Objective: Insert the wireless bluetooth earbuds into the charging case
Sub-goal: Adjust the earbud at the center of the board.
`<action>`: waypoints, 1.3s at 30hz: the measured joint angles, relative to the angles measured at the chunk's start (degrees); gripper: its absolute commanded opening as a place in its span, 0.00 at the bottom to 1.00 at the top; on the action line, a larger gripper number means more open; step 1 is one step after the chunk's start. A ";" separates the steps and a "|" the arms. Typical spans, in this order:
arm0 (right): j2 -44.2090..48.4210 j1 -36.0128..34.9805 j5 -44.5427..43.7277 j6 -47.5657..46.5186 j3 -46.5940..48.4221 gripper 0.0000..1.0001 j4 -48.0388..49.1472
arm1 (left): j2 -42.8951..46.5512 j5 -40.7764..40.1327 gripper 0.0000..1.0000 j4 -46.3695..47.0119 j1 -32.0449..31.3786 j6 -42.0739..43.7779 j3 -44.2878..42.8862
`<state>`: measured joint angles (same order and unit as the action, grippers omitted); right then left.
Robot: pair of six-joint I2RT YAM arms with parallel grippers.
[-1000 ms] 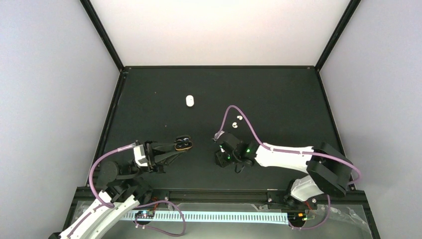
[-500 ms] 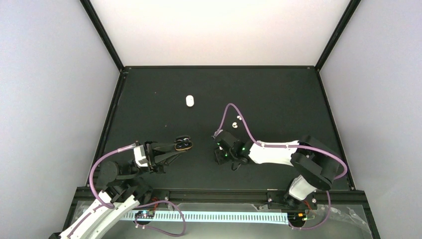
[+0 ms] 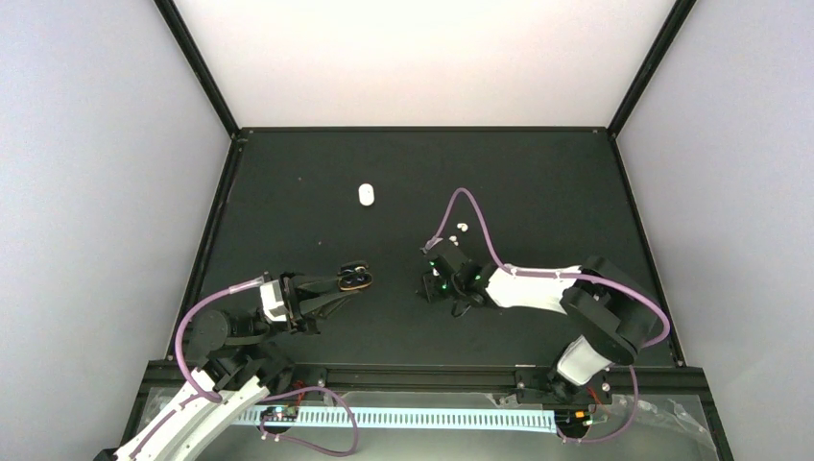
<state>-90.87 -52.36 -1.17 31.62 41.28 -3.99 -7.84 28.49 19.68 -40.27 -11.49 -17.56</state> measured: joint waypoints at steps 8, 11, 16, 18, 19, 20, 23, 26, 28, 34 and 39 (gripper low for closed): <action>-0.90 1.97 0.33 -1.27 1.25 0.29 -0.48 | -0.02 0.00 0.02 0.04 0.00 0.24 0.00; 0.22 1.99 1.29 -1.20 1.09 0.26 -1.57 | -0.02 0.00 0.01 0.02 0.00 0.35 0.00; 4.11 1.92 3.56 -0.04 -1.44 0.17 -1.38 | -0.02 0.00 0.01 -0.07 0.00 0.52 0.00; 4.52 1.81 4.37 0.55 -2.82 0.14 -1.27 | 0.00 0.00 0.02 -0.24 0.00 0.63 0.00; 4.35 1.75 4.76 0.74 -3.37 0.13 -1.25 | 0.00 0.00 0.01 -0.31 0.00 0.68 0.00; 4.07 1.70 4.94 0.92 -3.78 0.13 -1.31 | 0.00 0.00 0.02 -0.37 0.00 0.81 0.00; 3.23 1.70 5.16 1.53 -3.78 0.10 -0.24 | 0.00 -0.02 0.02 -0.39 0.00 0.90 0.00; 1.79 1.68 4.98 1.90 -2.78 0.07 0.68 | 0.00 0.00 0.02 -0.42 0.00 0.98 0.00; 0.46 1.66 4.66 1.97 -1.53 0.05 0.81 | 0.00 0.00 0.02 -0.46 0.00 1.01 0.00; -2.73 1.66 2.27 1.95 1.81 0.04 0.59 | 0.17 0.00 0.02 -1.03 0.00 1.42 0.00; -3.65 1.84 1.44 1.68 2.82 0.06 0.59 | 0.68 0.00 0.02 -1.44 0.00 1.88 0.00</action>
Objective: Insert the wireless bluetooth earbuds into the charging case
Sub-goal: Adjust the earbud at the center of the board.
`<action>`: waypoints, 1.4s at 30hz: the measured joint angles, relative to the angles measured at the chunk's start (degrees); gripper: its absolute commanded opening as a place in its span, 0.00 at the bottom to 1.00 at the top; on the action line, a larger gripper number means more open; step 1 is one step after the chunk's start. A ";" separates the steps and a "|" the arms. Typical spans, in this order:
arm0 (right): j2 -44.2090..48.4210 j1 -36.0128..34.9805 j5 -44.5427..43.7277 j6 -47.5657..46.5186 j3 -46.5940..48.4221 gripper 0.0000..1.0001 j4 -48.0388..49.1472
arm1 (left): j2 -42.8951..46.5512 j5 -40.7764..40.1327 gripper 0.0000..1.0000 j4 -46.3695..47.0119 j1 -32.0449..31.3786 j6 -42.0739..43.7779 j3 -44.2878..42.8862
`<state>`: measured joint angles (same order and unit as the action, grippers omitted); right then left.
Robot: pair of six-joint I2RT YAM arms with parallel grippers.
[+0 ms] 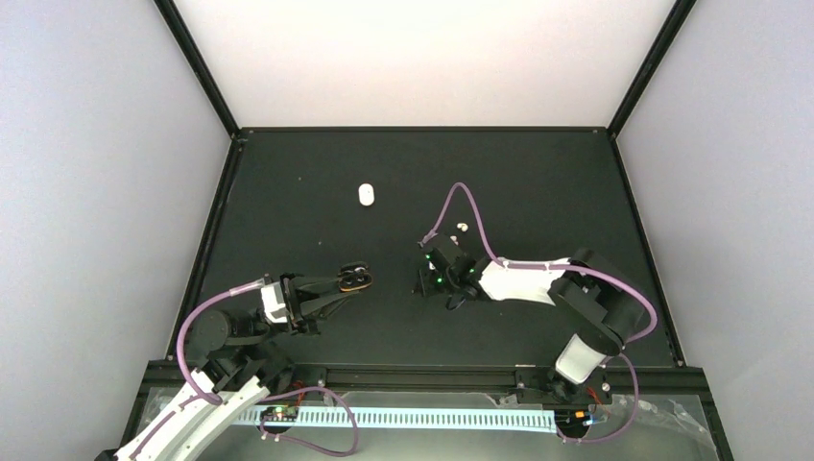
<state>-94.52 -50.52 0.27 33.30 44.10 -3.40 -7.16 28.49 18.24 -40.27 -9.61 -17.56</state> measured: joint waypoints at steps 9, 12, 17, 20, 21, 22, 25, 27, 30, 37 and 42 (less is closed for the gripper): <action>-3.48 0.50 -0.13 -2.12 4.42 0.08 -1.05 | 0.02 0.00 0.02 -0.07 0.00 0.79 0.00; -4.11 0.52 -0.15 -2.95 5.64 0.12 -2.19 | 0.02 0.00 0.01 -0.07 0.00 0.98 0.00; -1.81 0.55 -1.68 -3.37 5.90 0.34 -6.67 | 0.04 0.00 0.02 -0.46 0.00 1.36 0.00; 0.79 0.70 -2.67 -3.48 7.78 0.42 -12.15 | 0.04 0.00 0.02 -1.11 0.00 1.92 0.00; 0.90 0.72 -2.80 -3.32 9.18 0.43 -13.73 | 0.04 0.00 0.02 -1.20 0.00 2.05 0.00; 0.66 0.74 -2.86 -3.41 11.45 0.43 -15.89 | 0.04 0.00 0.02 -1.31 0.00 2.19 0.00; -0.83 0.72 -2.97 -3.13 17.35 0.44 -19.56 | 0.04 0.00 0.01 -1.53 0.00 2.40 0.00; -3.21 0.74 -3.04 -2.86 21.55 0.44 -22.14 | 0.07 0.00 0.01 -1.55 0.00 2.47 0.00; -7.17 0.72 -3.10 -2.32 25.20 0.45 -25.20 | 0.66 0.00 0.02 -2.34 0.00 2.60 0.00; -14.71 0.68 -3.13 -0.55 28.11 0.44 -31.65 | 3.34 0.00 0.01 -3.34 0.00 3.26 0.00; -16.22 0.44 -3.28 0.26 29.46 0.43 -33.46 | 4.20 0.04 0.02 -3.82 0.00 3.52 0.00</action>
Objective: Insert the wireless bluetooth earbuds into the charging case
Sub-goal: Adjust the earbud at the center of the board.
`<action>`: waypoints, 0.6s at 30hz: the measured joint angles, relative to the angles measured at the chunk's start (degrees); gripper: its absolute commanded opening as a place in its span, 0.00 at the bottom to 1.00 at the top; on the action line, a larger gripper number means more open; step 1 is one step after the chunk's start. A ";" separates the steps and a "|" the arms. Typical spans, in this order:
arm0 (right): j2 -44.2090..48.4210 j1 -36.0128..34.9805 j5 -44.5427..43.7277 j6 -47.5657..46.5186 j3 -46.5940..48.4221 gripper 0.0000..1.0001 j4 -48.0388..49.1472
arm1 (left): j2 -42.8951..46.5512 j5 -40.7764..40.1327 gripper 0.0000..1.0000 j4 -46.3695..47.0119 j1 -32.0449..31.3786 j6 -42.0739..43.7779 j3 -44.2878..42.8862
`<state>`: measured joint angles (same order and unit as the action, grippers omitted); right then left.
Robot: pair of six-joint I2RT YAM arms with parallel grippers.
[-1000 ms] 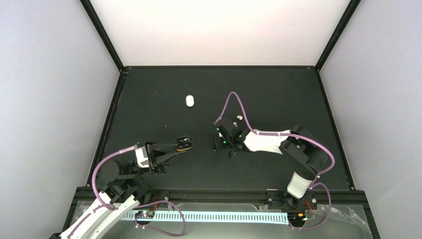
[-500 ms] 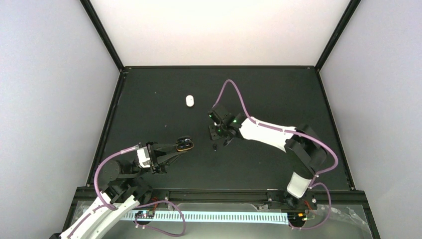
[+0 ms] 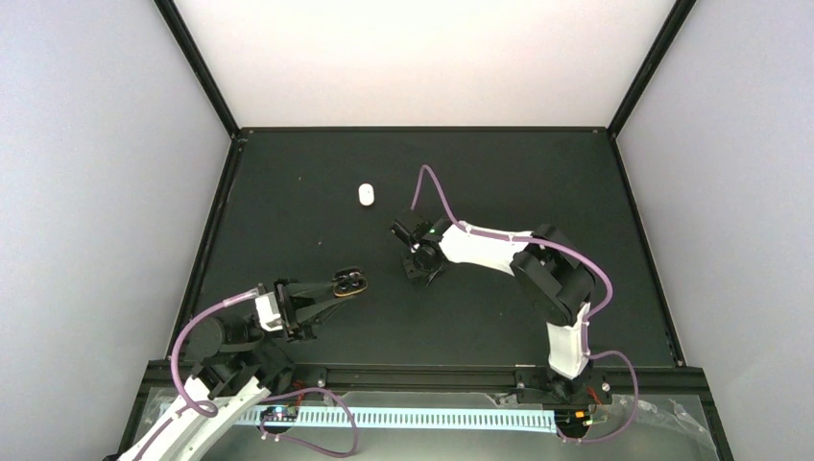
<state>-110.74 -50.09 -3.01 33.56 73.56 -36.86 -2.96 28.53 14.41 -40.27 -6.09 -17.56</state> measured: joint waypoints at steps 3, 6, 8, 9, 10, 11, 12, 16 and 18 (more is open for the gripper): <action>-0.76 -0.15 -0.07 0.09 0.94 0.42 -0.61 | 0.74 0.00 0.02 -0.33 0.00 0.13 0.00; -1.49 -0.37 -0.33 0.24 1.90 0.42 -1.09 | 1.22 0.00 0.02 -0.72 0.00 0.20 0.00; -1.70 -0.42 -0.68 0.24 2.23 0.43 -1.42 | 1.40 0.00 0.01 -0.94 0.00 0.33 0.00; -1.75 -0.42 -0.92 0.22 2.27 0.43 -1.55 | 1.49 0.02 0.01 -1.01 0.00 0.39 0.00; -1.75 -0.48 -1.05 0.20 2.29 0.44 -1.57 | 1.49 0.02 0.02 -1.03 0.00 0.46 0.00; -1.75 -0.59 -1.25 0.13 2.34 0.44 -1.62 | 1.49 0.02 0.02 -1.05 0.00 0.52 0.00; -1.75 -0.66 -1.60 -0.09 2.34 0.44 -1.64 | 1.49 0.02 0.01 -1.11 0.00 0.57 0.00; -1.73 -0.83 -2.82 -0.92 2.32 0.44 -1.75 | 1.49 0.02 0.02 -1.11 0.00 0.66 0.00; -1.64 -0.83 -2.95 -1.42 2.16 0.44 -1.70 | 1.49 0.02 0.02 -1.09 0.00 0.81 0.00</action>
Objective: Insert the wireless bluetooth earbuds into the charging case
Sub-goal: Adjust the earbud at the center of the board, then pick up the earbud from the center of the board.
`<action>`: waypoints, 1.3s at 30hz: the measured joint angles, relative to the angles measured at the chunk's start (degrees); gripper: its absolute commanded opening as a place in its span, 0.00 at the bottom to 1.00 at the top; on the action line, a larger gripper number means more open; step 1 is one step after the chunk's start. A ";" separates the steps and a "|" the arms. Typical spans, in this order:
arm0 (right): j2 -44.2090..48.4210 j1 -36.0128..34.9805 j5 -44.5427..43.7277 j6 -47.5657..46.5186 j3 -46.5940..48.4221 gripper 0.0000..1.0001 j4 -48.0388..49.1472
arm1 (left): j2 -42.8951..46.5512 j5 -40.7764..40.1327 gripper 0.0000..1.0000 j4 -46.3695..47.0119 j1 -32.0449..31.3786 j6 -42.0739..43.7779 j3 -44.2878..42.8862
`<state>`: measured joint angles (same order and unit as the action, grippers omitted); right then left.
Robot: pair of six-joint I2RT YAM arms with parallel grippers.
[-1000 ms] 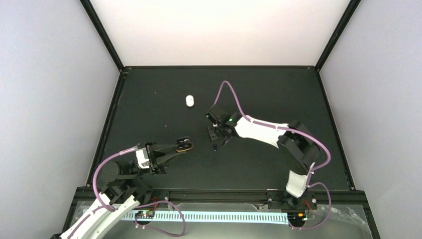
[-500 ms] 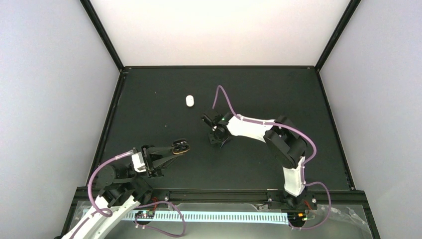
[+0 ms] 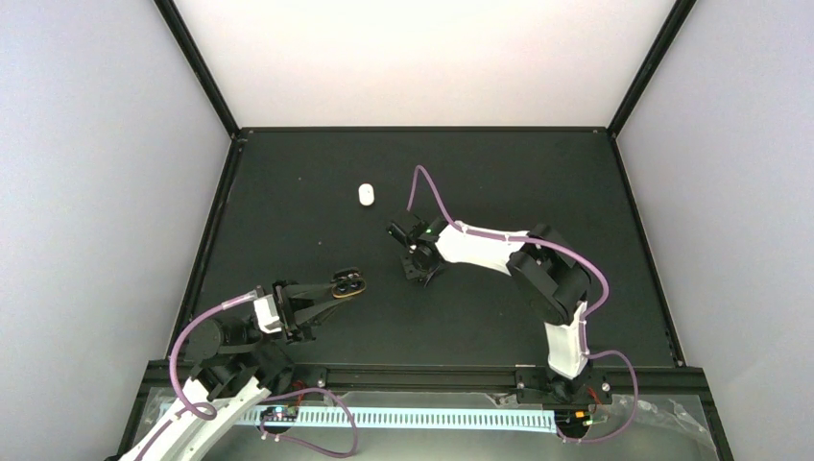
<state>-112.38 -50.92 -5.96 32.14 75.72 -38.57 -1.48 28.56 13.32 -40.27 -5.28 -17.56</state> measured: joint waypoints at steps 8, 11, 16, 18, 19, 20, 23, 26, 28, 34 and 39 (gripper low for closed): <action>1.55 0.00 0.52 -0.55 -2.36 0.44 1.75 | -0.15 0.00 0.01 -0.02 0.00 0.22 0.00; 2.38 0.04 2.82 -0.52 -3.45 0.44 2.71 | -0.20 0.00 0.01 -0.02 0.00 0.22 0.00; 2.47 -0.04 7.67 -0.20 -3.54 0.44 4.15 | -1.01 0.00 0.01 -0.04 0.00 0.22 0.00; 2.45 -0.13 9.42 0.00 -3.43 0.44 4.33 | -1.22 0.00 0.01 -0.02 0.00 0.22 0.00; 2.43 -0.17 10.10 0.11 -3.28 0.44 4.35 | -1.29 0.00 0.02 -0.04 0.00 0.22 0.00; 2.32 -0.20 10.73 0.15 -2.93 0.44 4.33 | -1.36 0.00 0.02 -0.02 0.00 0.22 0.00; 1.68 -0.22 12.17 0.15 -1.27 0.44 4.76 | -1.66 0.02 0.01 -0.04 0.00 0.22 0.00; 1.70 -0.22 12.74 -0.31 -0.57 0.45 5.29 | -1.68 0.00 0.02 -0.04 0.00 0.22 0.00; 1.99 -0.22 12.57 -1.05 -0.52 0.45 5.46 | -1.68 0.00 0.01 -0.04 0.00 0.22 0.00; 2.80 1.07 11.89 -5.09 0.81 0.45 4.85 | -1.77 -0.02 0.02 -0.04 0.00 0.28 0.00; 1.66 2.05 8.98 -7.87 3.30 0.43 3.50 | -2.05 -0.04 0.02 -0.20 0.00 0.39 0.00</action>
<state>-110.72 -48.86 3.03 24.27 79.02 -35.07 -3.53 28.51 13.13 -40.27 -4.89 -17.56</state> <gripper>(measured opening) 0.442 0.208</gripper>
